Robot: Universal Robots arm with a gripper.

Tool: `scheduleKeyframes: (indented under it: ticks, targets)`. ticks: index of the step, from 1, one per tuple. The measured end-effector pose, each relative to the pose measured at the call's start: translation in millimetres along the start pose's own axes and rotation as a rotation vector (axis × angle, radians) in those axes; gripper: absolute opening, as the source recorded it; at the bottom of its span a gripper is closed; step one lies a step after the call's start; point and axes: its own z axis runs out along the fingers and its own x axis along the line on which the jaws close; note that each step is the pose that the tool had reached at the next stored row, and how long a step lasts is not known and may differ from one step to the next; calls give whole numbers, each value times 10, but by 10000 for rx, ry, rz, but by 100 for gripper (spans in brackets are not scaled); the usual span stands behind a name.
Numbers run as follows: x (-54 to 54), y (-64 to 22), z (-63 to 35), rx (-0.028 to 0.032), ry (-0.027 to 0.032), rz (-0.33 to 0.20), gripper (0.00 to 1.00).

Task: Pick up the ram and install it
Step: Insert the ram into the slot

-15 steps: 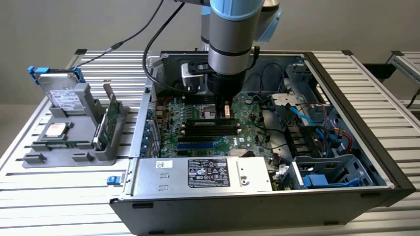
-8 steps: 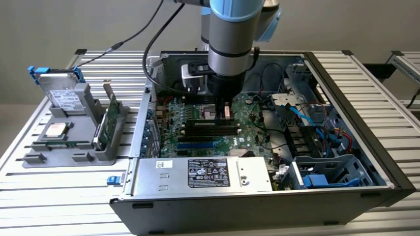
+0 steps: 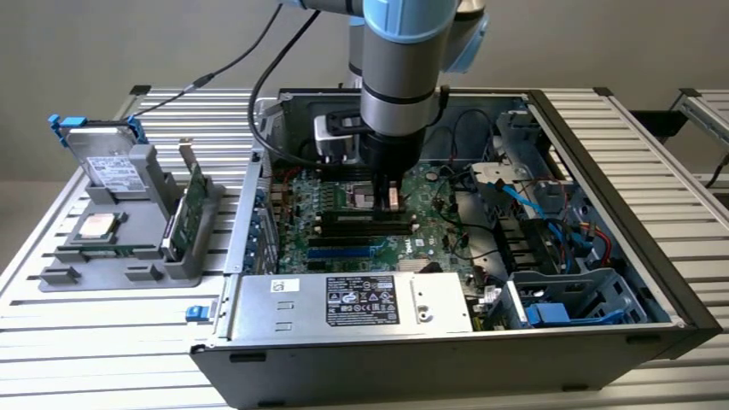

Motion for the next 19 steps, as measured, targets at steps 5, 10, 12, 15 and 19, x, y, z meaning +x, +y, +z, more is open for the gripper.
scheduleKeyframes:
  ticks: [5, 10, 12, 15, 19]
  targets:
    - [7, 1, 24, -2, 19, 1, 13]
    - [8, 1, 25, -2, 25, 0, 13]
    - [7, 1, 26, -2, 38, 0, 13]
    - [8, 2, 28, 1, 101, 0, 13]
    - [8, 10, 28, 4, 150, -1, 13]
